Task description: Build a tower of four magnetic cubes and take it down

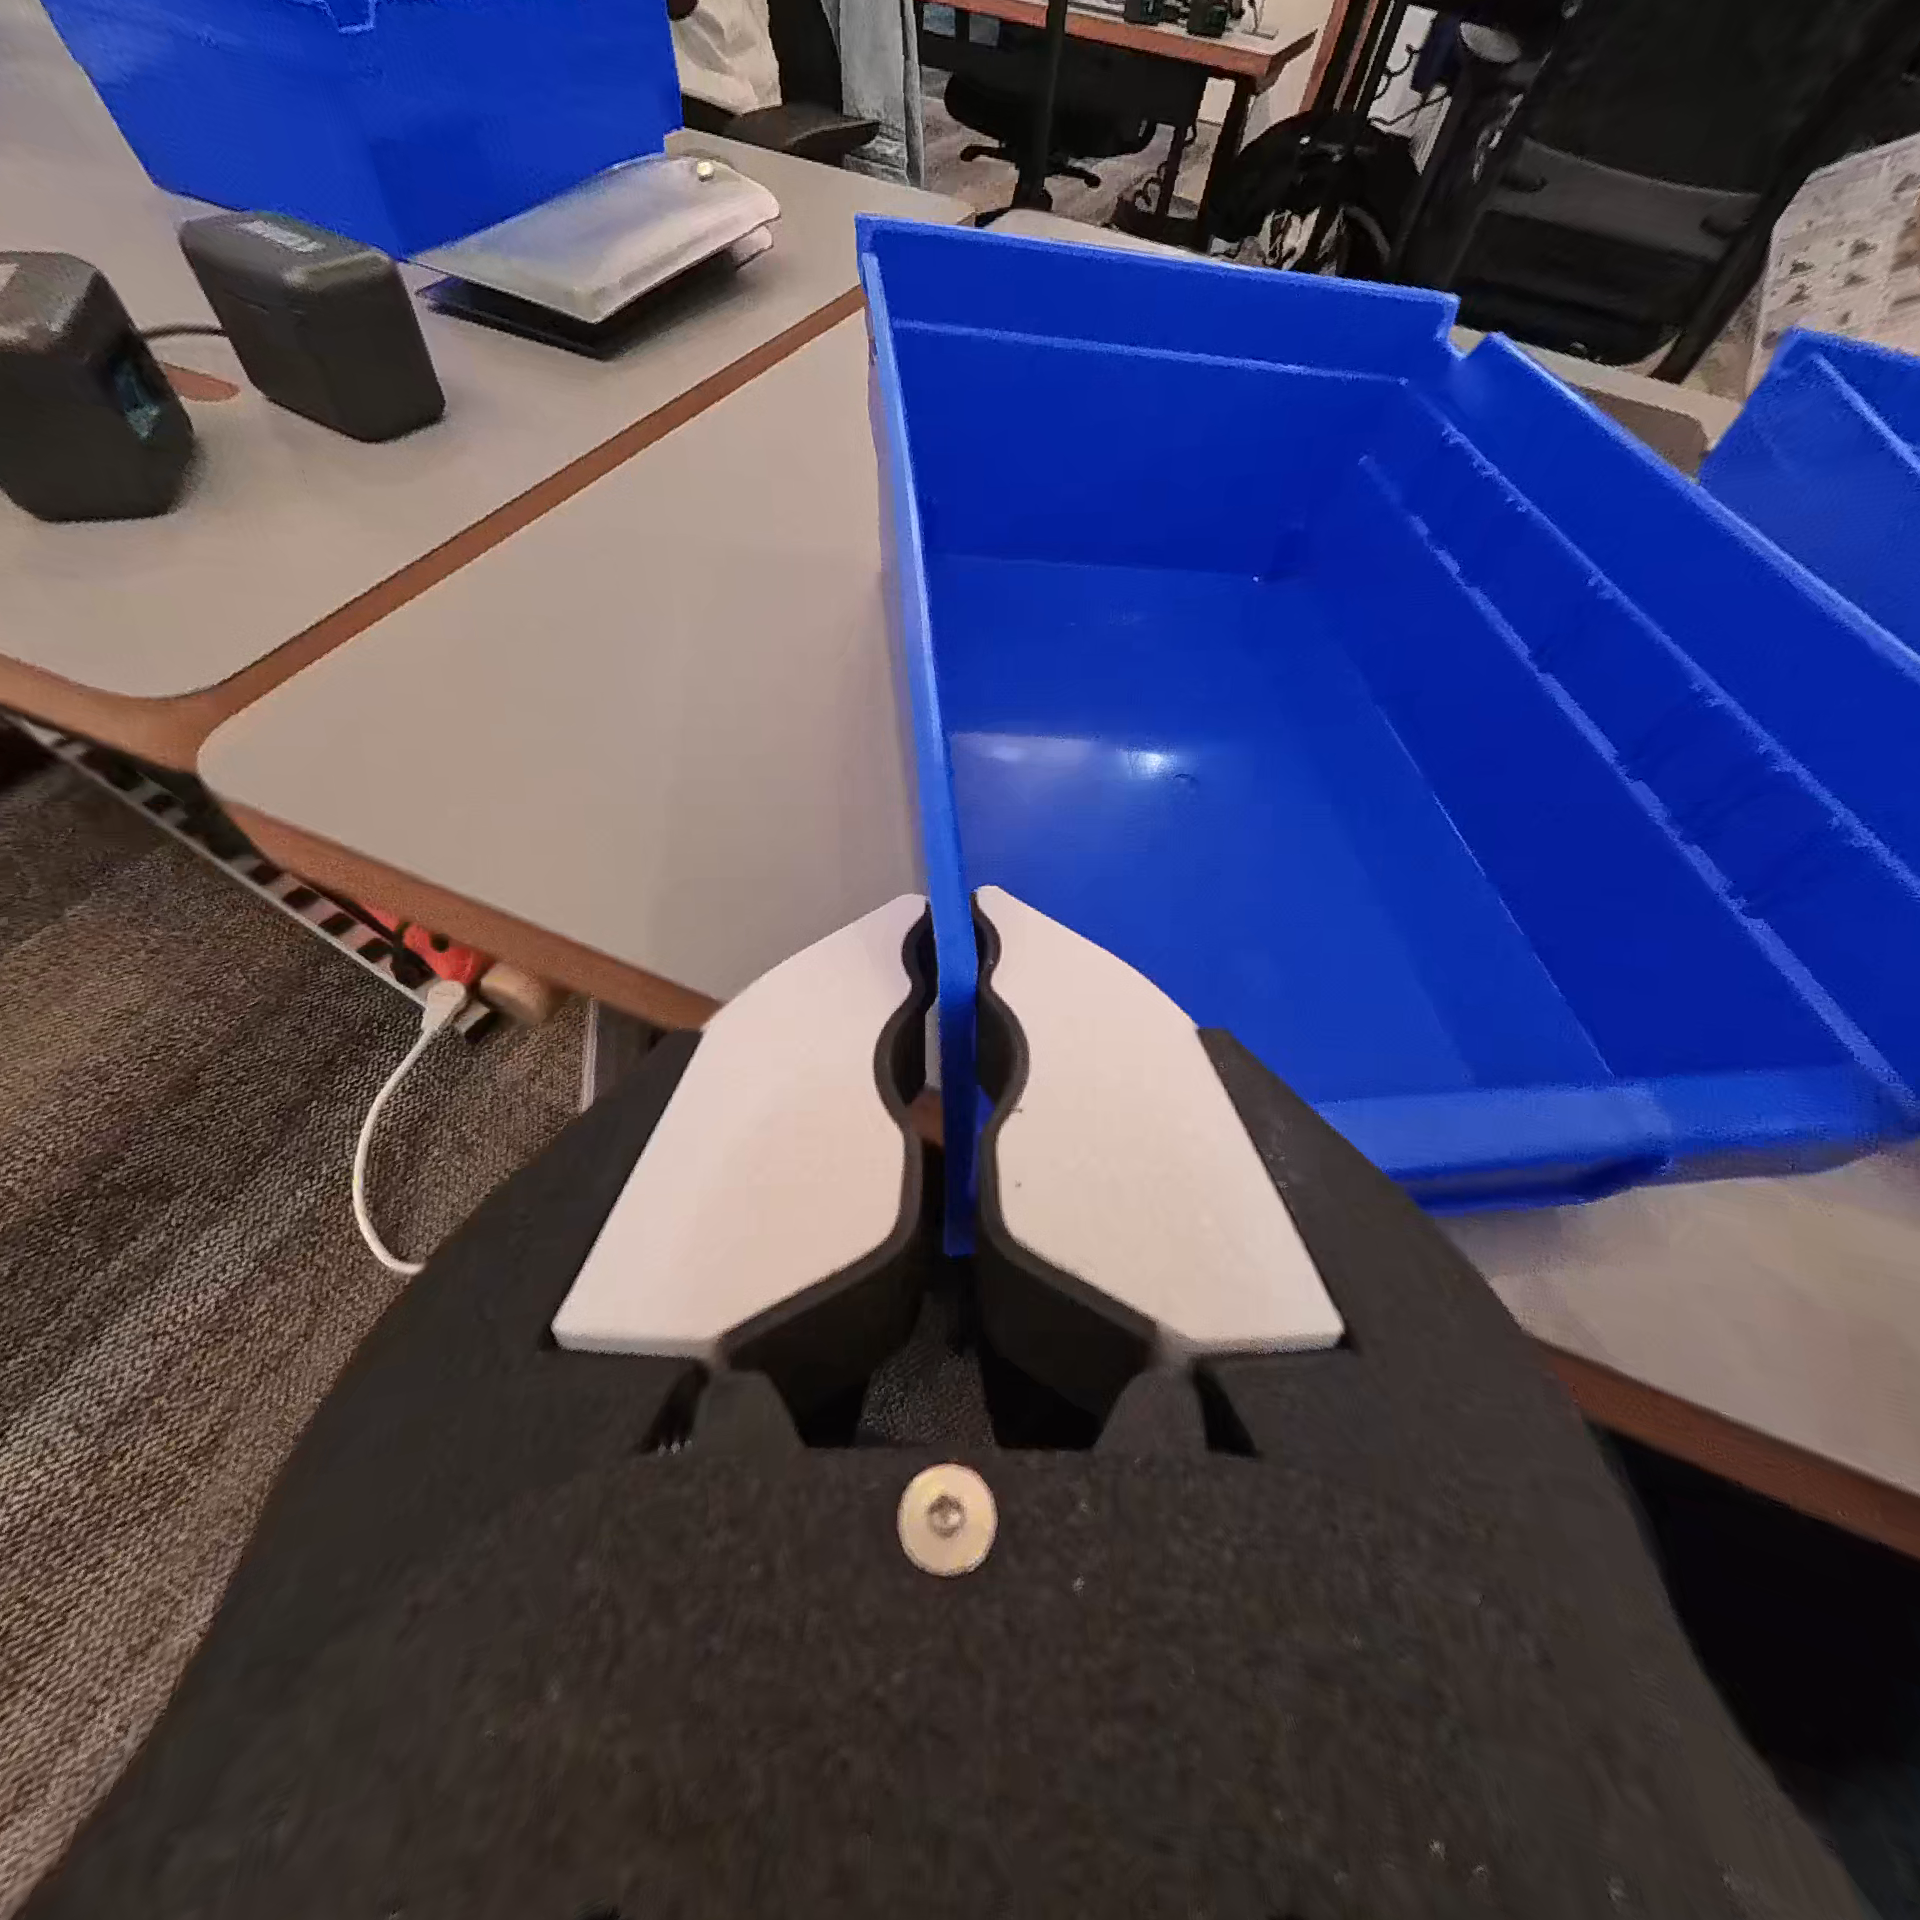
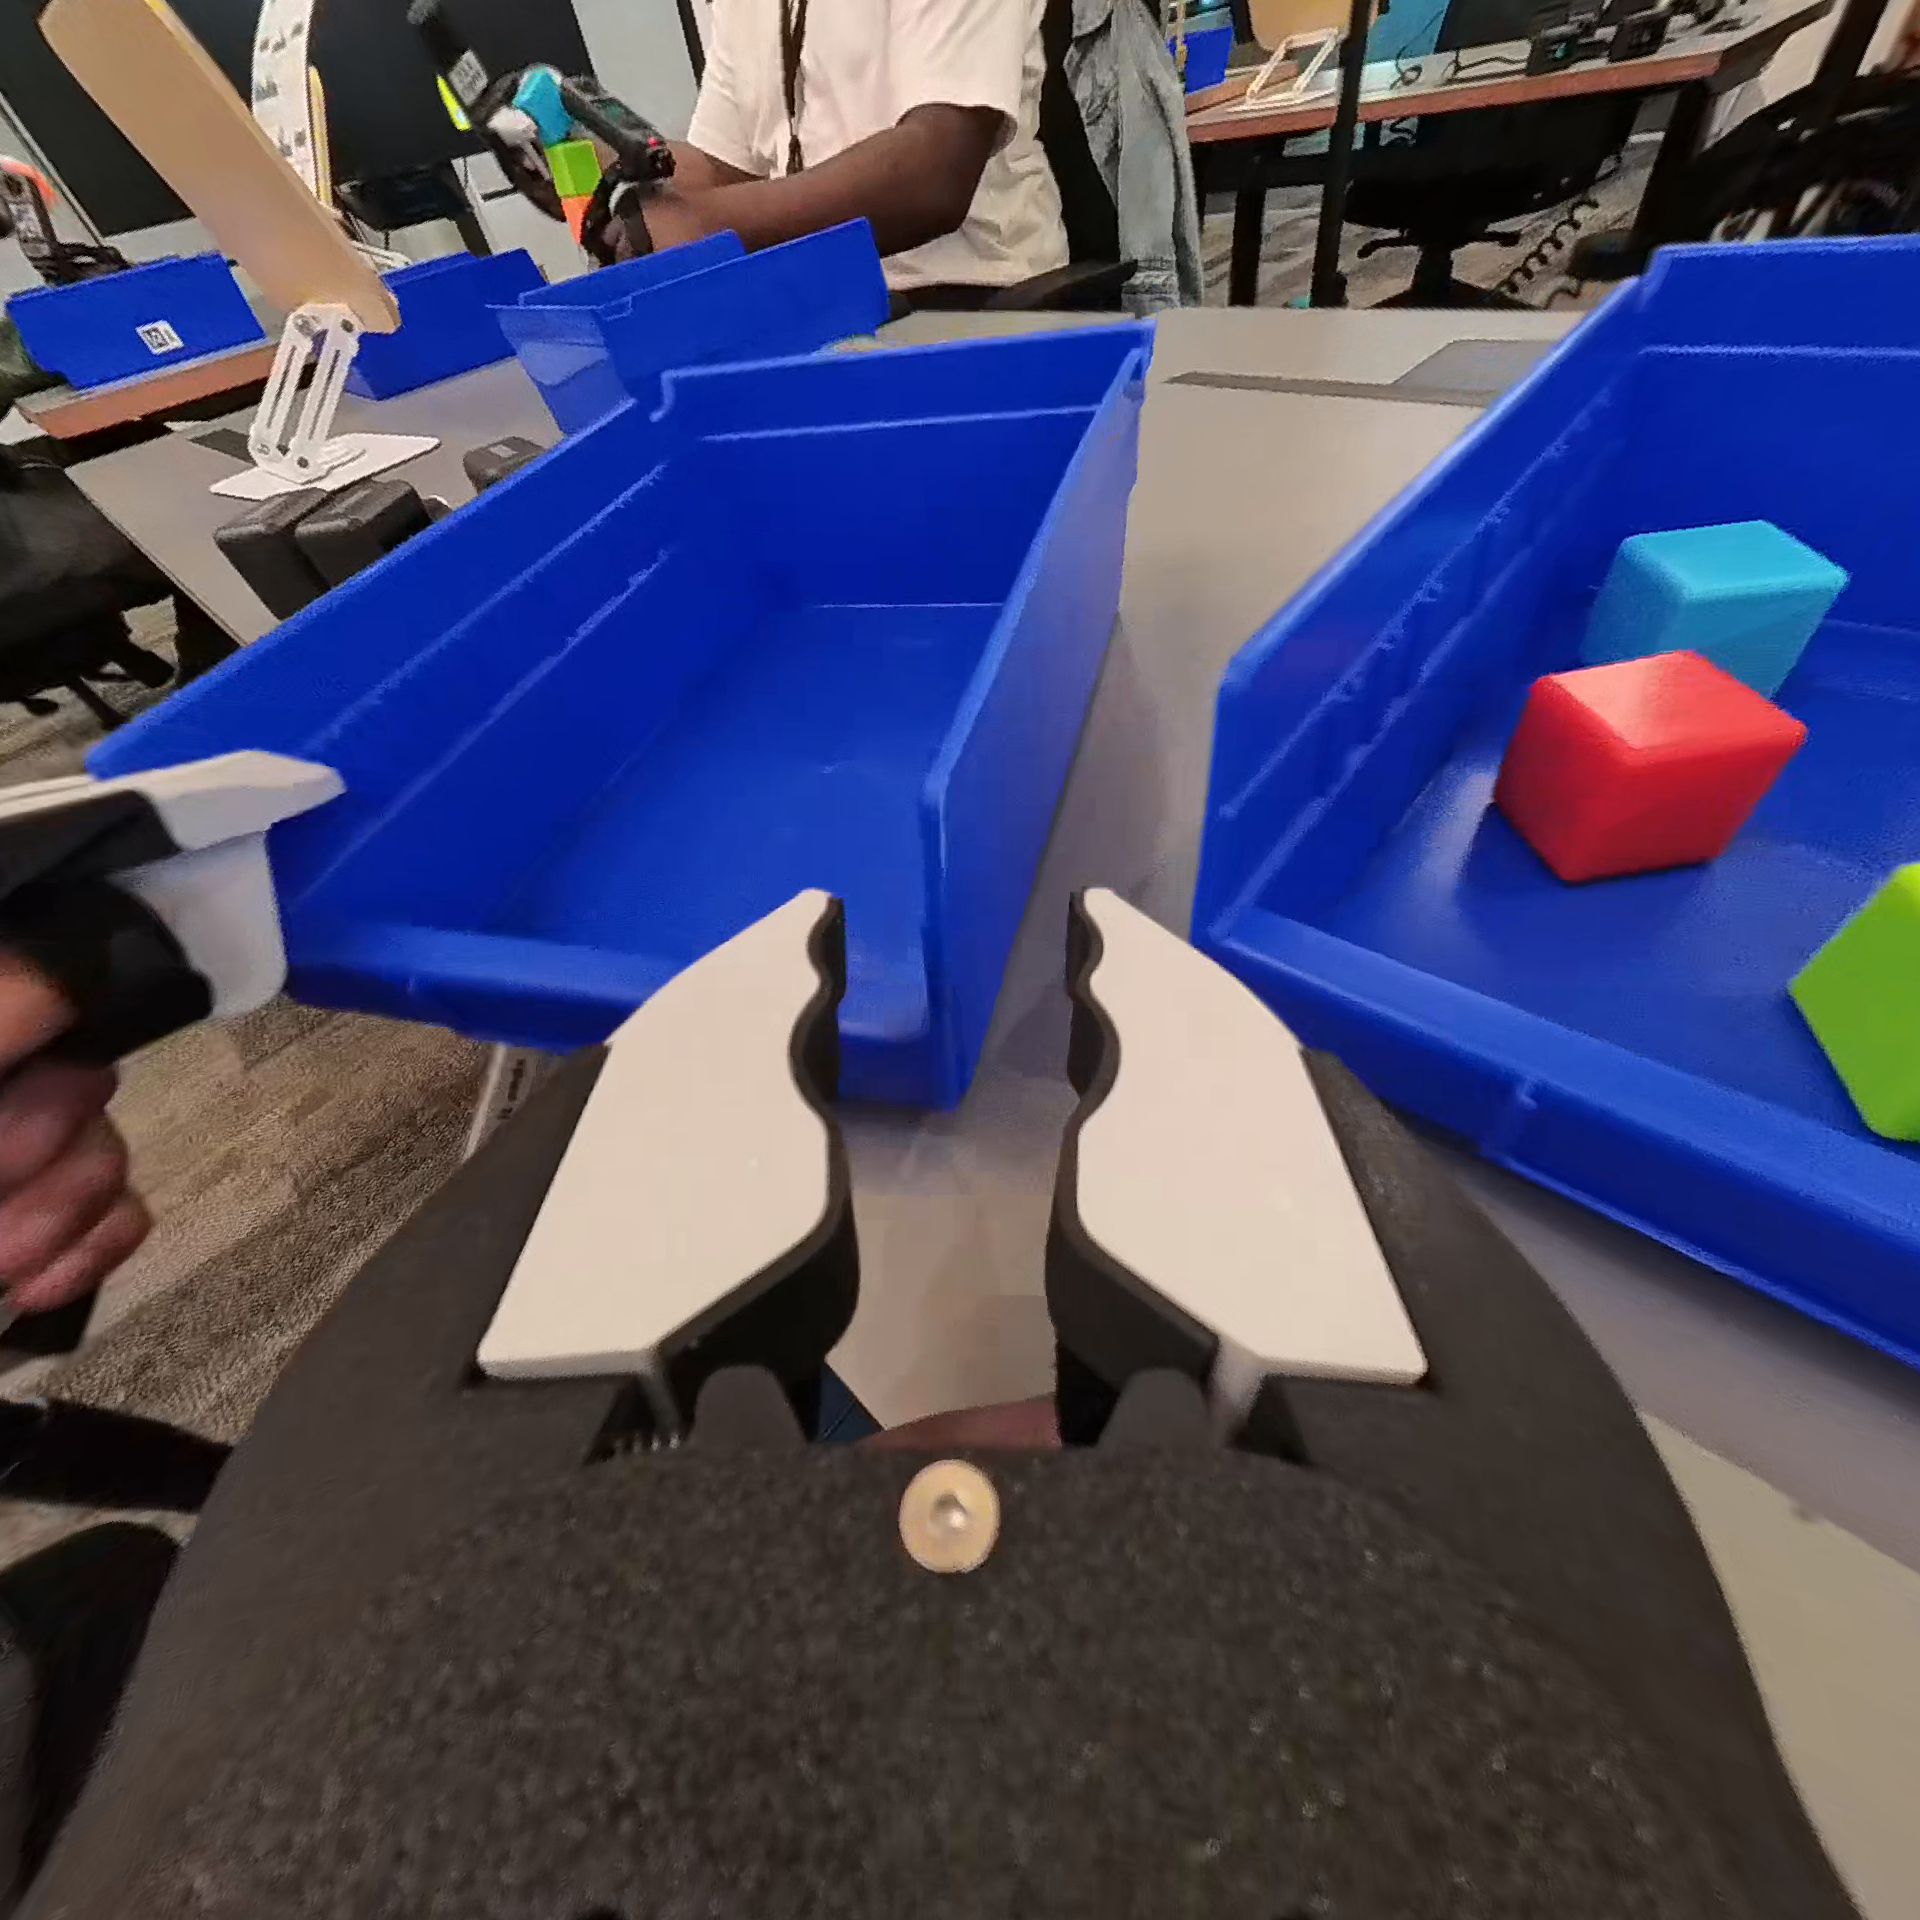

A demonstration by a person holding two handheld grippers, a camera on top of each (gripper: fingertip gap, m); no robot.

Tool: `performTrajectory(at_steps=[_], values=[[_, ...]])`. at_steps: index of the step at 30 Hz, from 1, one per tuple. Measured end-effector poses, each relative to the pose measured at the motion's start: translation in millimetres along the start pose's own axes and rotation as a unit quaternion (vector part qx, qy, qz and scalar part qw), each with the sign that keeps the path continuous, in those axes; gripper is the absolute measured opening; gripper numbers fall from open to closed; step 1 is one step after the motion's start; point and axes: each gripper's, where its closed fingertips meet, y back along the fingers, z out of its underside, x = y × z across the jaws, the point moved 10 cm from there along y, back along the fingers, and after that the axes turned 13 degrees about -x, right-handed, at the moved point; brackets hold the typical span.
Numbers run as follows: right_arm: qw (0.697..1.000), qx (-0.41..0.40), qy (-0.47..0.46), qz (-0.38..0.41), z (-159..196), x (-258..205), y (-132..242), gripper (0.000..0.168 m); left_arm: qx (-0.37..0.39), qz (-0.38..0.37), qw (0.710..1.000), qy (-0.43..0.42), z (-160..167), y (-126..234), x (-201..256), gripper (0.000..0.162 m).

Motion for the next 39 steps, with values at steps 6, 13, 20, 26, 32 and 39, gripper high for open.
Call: performTrajectory(at_steps=[6,13,20,26,32,39], values=[[1.000,-0.002,-0.001,0.017,3.0,-8.0,-13.0,0.007,0.013,-0.003,1.000,-0.004,22.4,28.1,5.2,0.004],[0.996,0.069,-0.001,0.060,-6.6,-15.0,5.3,0.003,0.079,-0.051,0.995,-0.032,17.8,50.9,23.3,0.003],[0.972,0.206,0.024,0.110,-61.3,-1.2,74.4,0.003,0.208,-0.036,0.976,-0.048,-29.5,89.2,70.6,0.003],[0.939,0.273,0.013,0.209,-96.3,69.3,155.2,0.003,0.262,0.063,0.960,-0.076,-84.5,95.6,171.8,0.002],[0.905,0.269,-0.015,0.330,-93.9,173.8,247.0,0.003,0.247,0.193,0.945,-0.093,-95.7,81.1,318.3,0.003],[0.881,0.233,-0.086,0.402,-52.1,303.1,335.1,0.003,0.190,0.285,0.930,-0.135,-60.1,64.2,487.7,0.003]])
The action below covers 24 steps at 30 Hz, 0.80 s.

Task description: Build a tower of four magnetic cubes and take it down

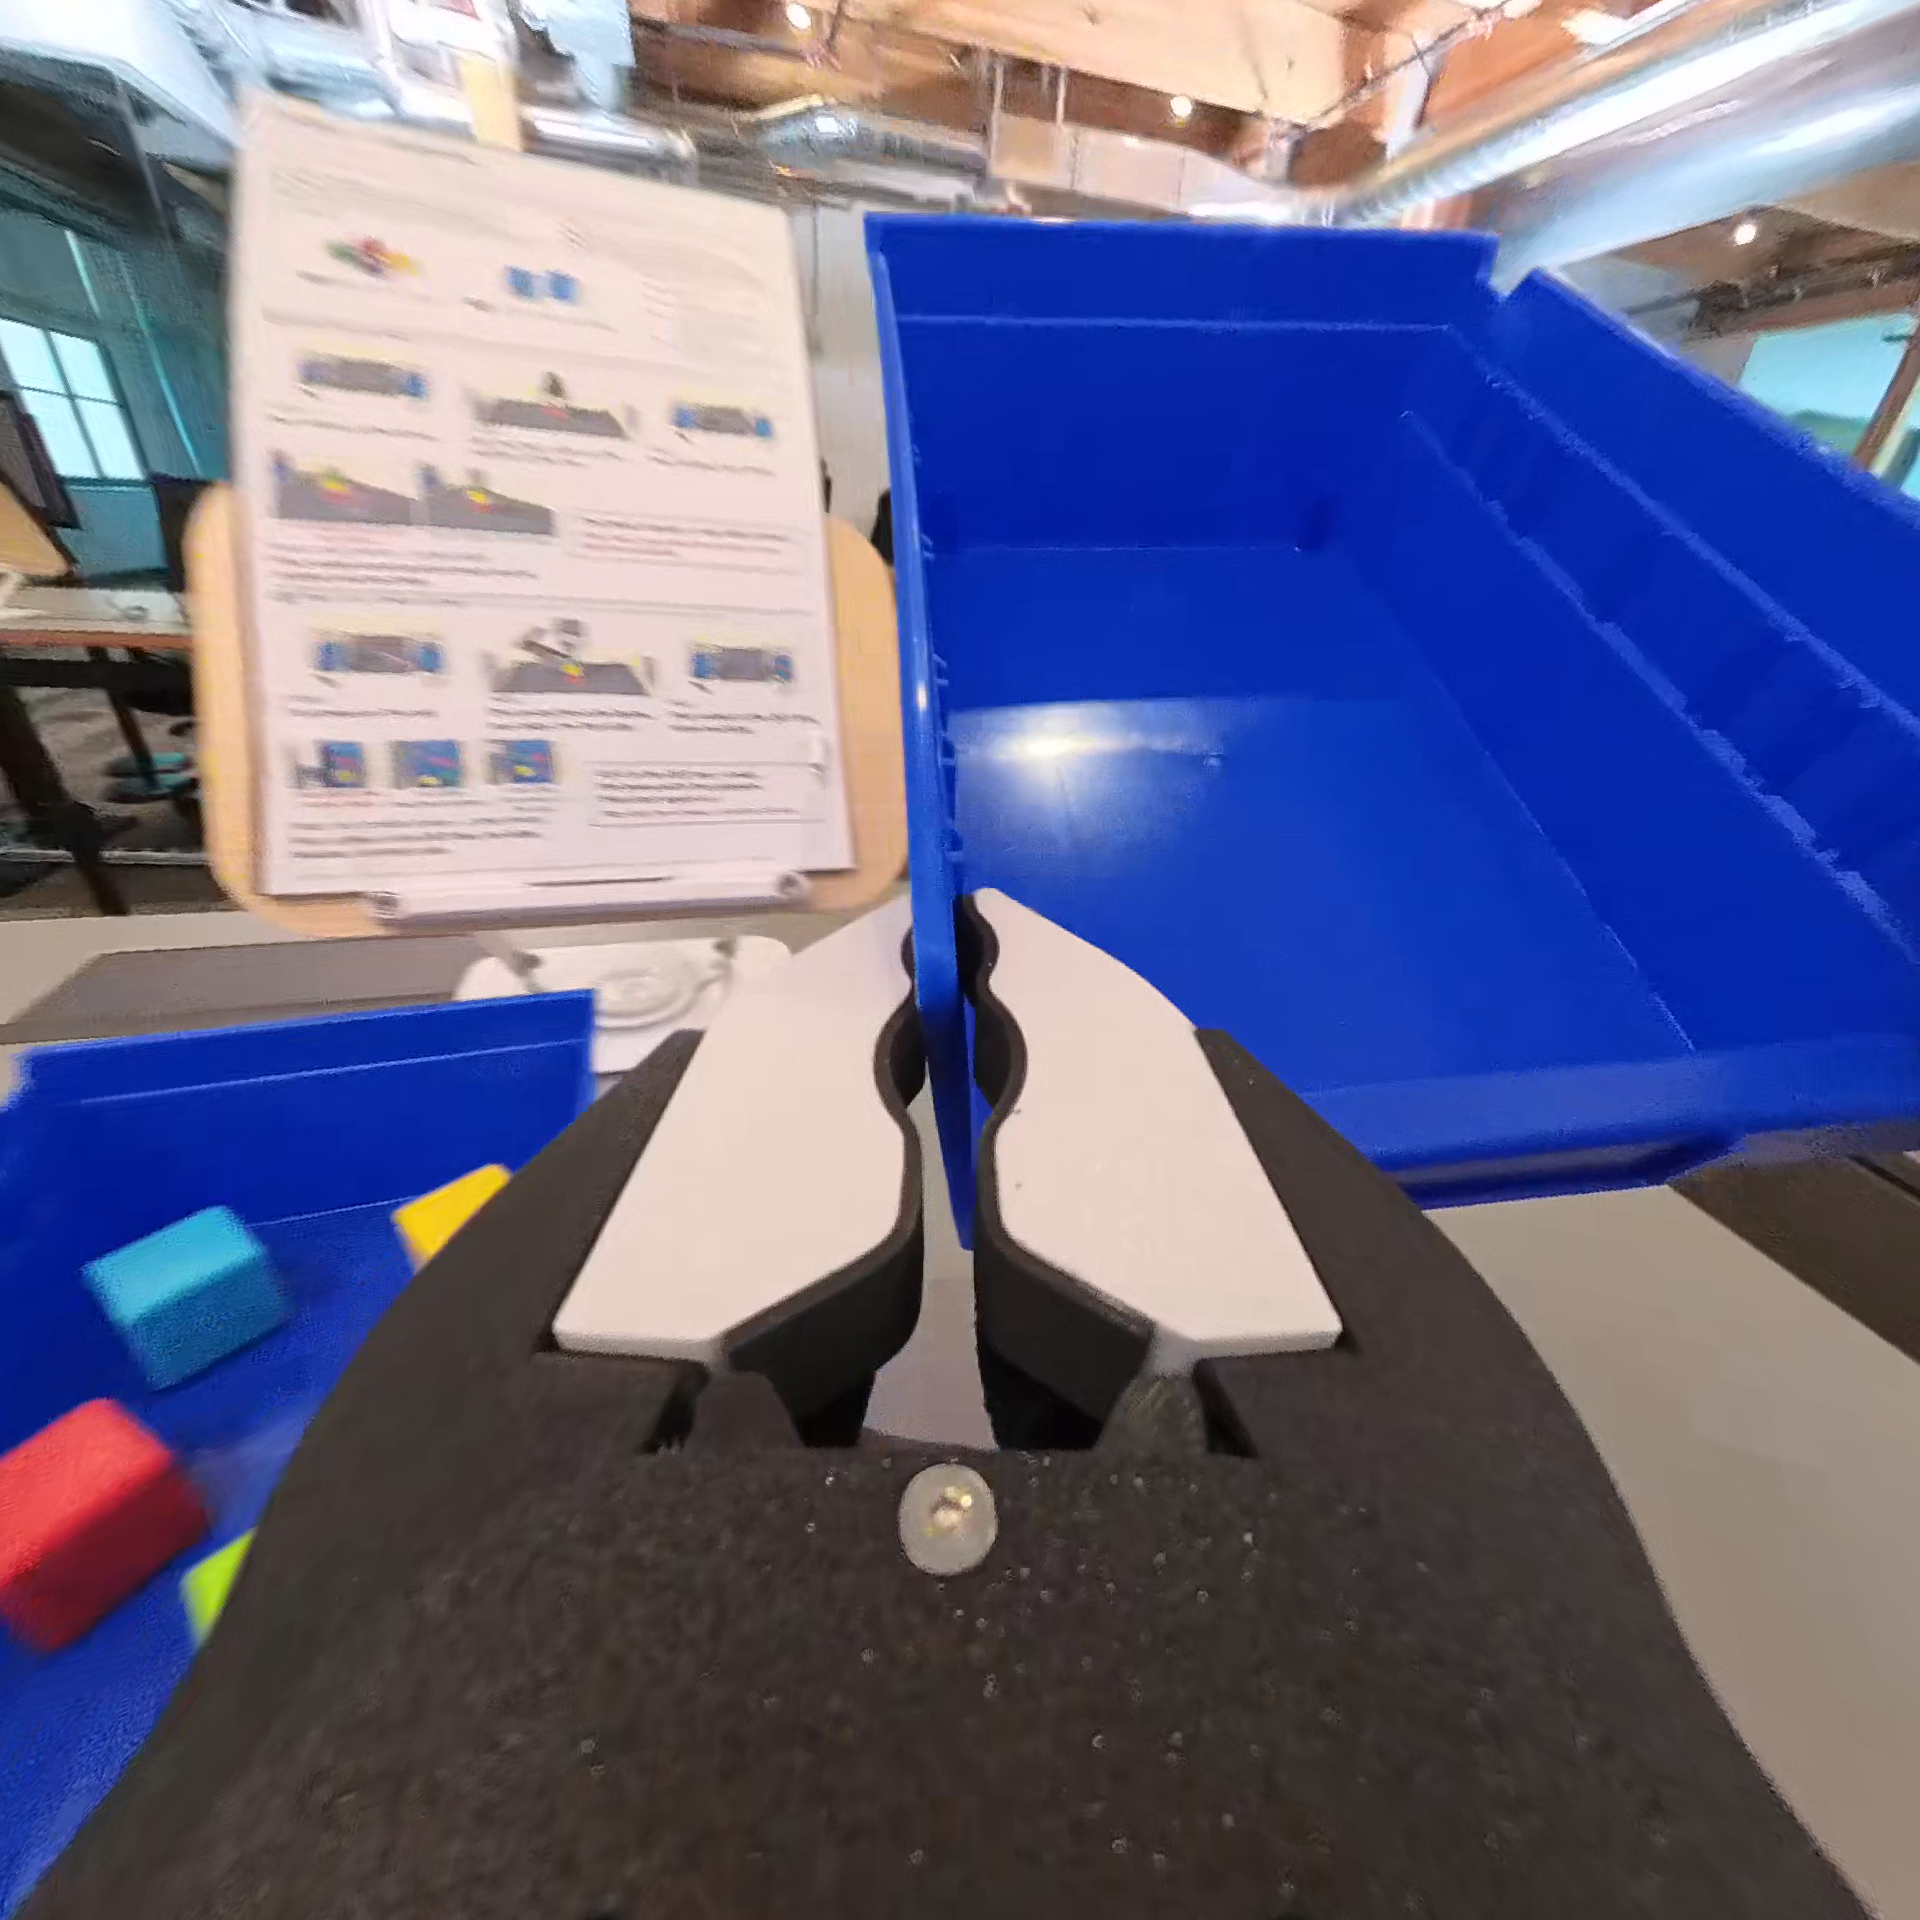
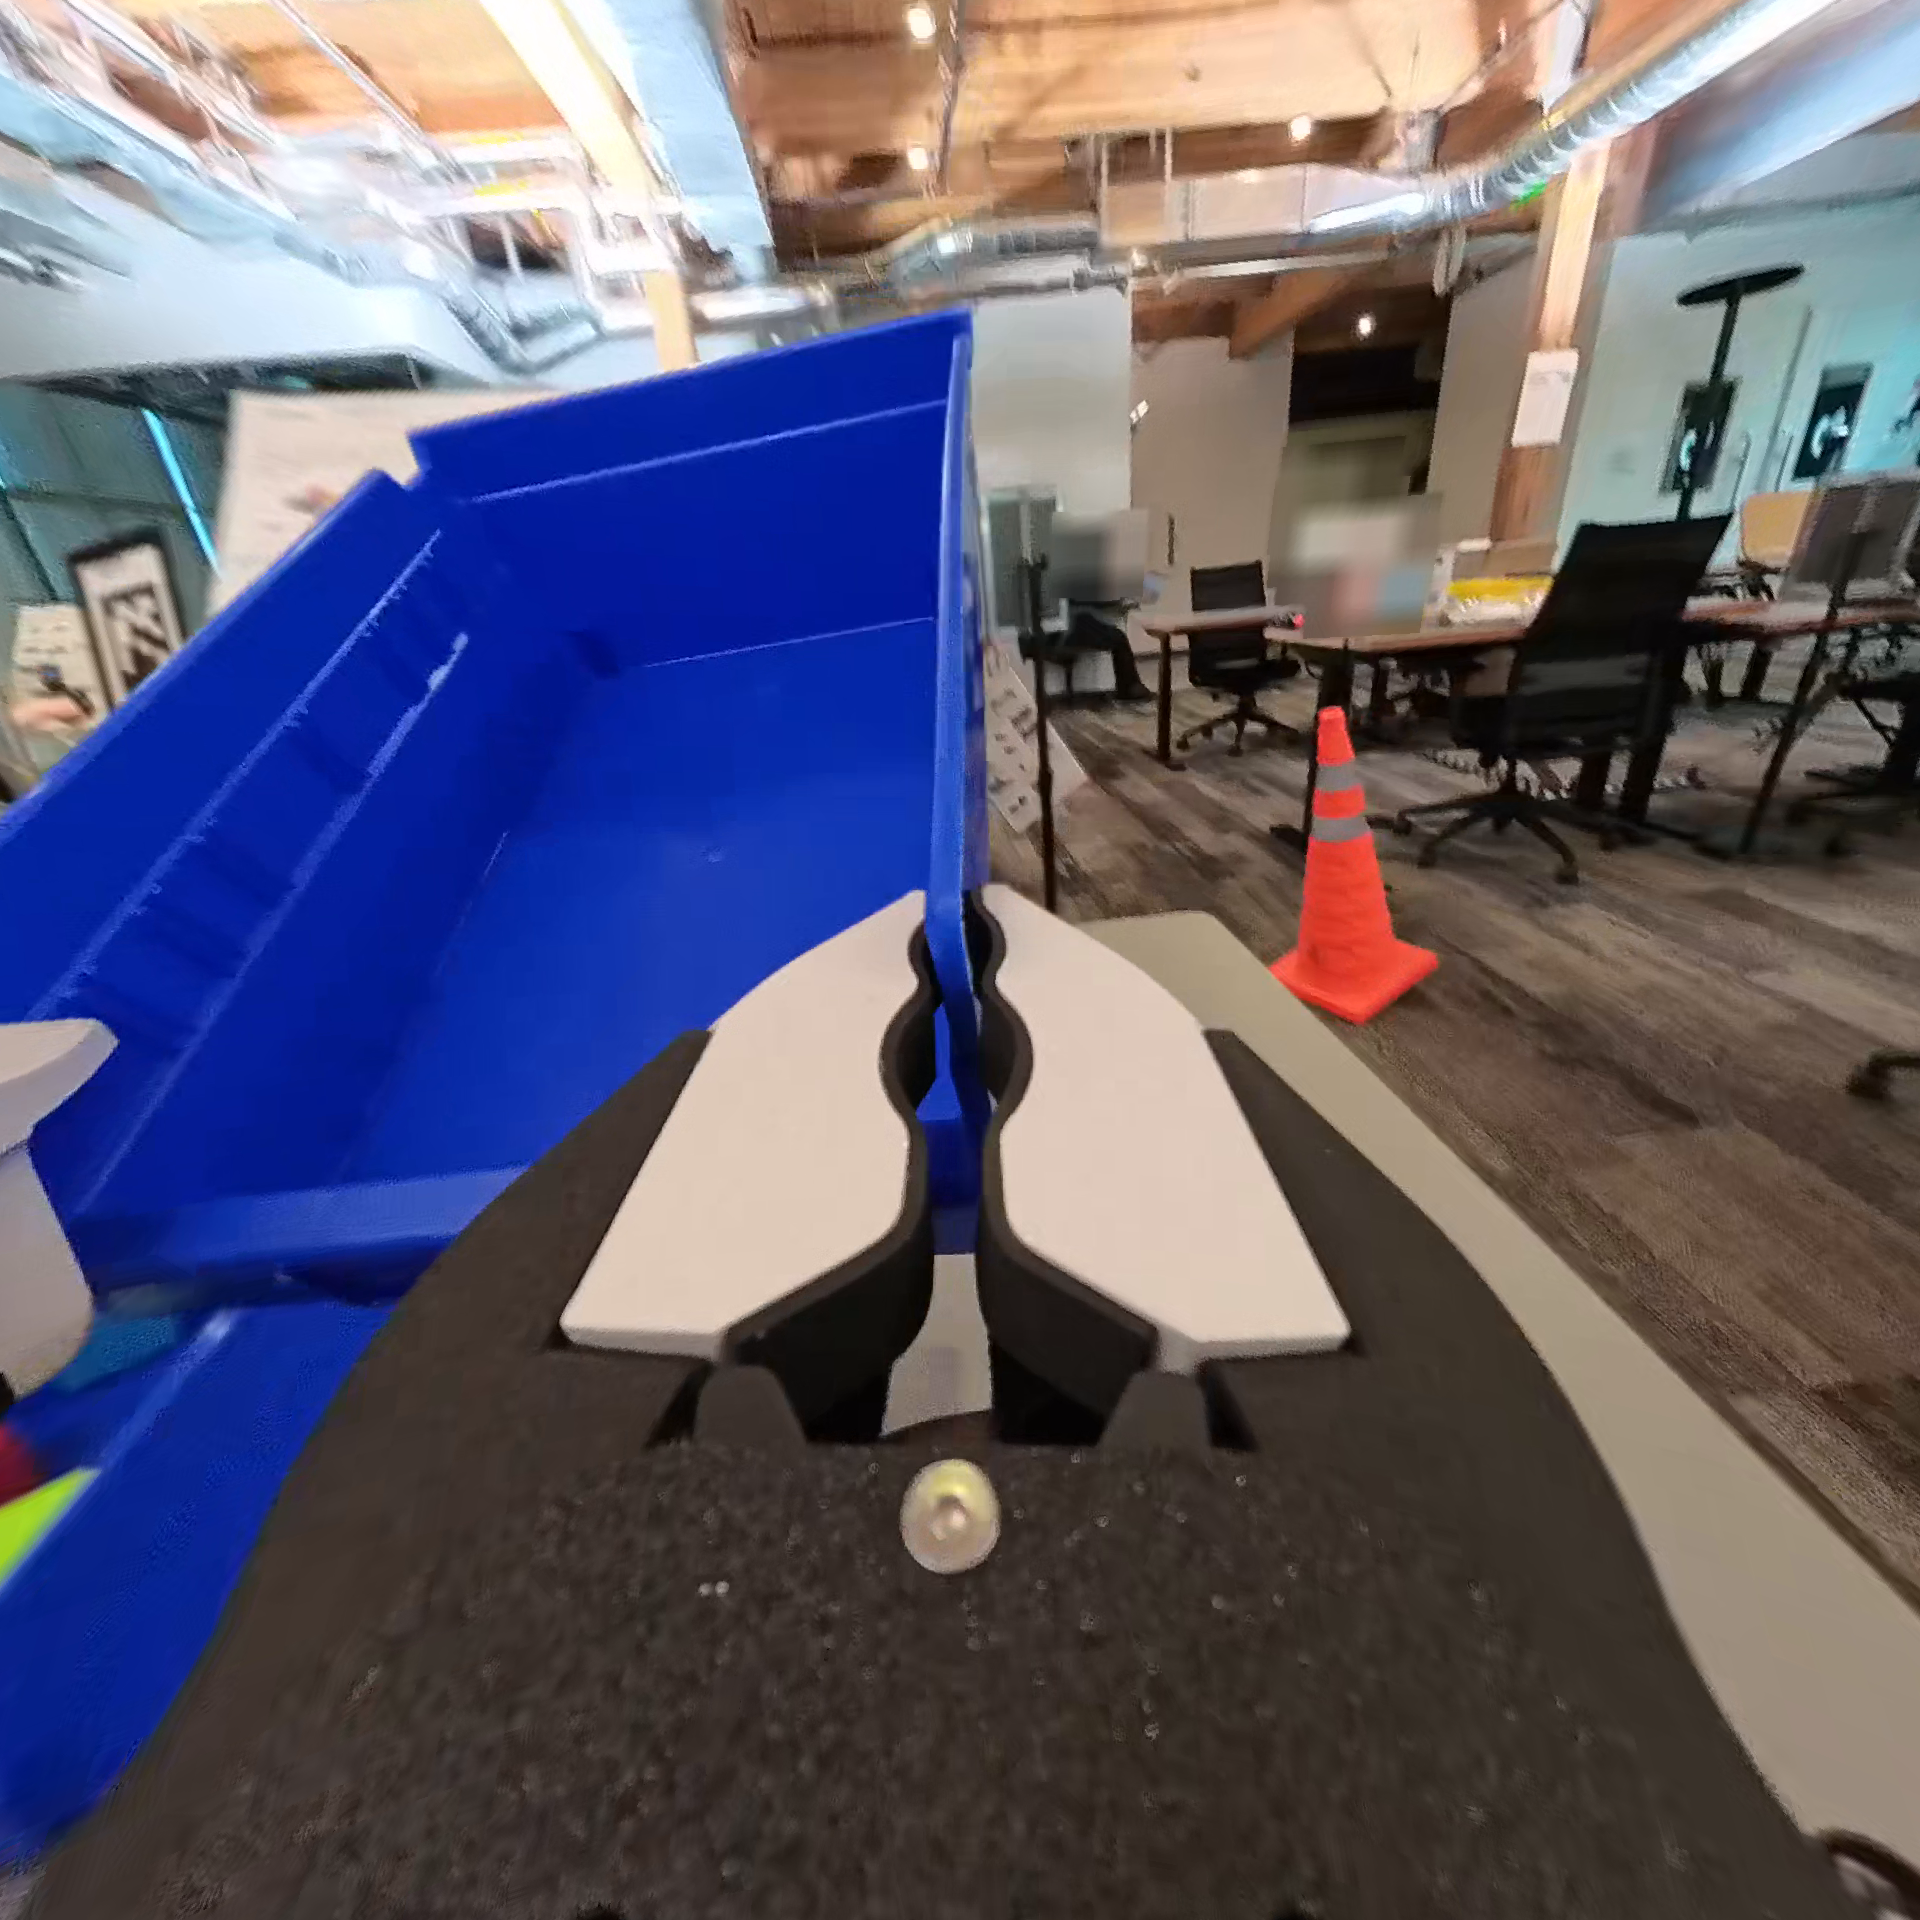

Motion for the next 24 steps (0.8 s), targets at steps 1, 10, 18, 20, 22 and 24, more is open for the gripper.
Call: performTrajectory(at_steps=[1,10,18,20,22,24], values=[[1.000,-0.014,0.003,0.004,4.3,17.5,-7.4,0.003,-0.010,0.002,1.000,-0.004,5.6,-12.3,15.3,0.002],[0.982,-0.187,-0.024,0.028,90.2,112.8,-63.5,0.003,-0.165,0.025,0.986,0.005,93.8,-90.1,84.5,0.002],[0.967,-0.251,-0.046,-0.010,126.3,142.4,-83.1,0.003,-0.209,0.020,0.978,-0.005,124.7,-100.0,100.3,0.004],[0.968,-0.247,-0.043,-0.016,128.6,146.3,-86.3,0.003,-0.209,0.019,0.978,-0.017,132.1,-100.7,102.9,0.005],[0.968,-0.249,-0.034,-0.022,131.2,150.1,-90.9,0.003,-0.206,0.019,0.978,-0.026,139.3,-100.8,105.3,0.006],[0.967,-0.249,-0.032,-0.037,135.7,155.7,-95.8,0.004,-0.208,0.023,0.977,-0.037,139.6,-100.7,107.5,0.008]])
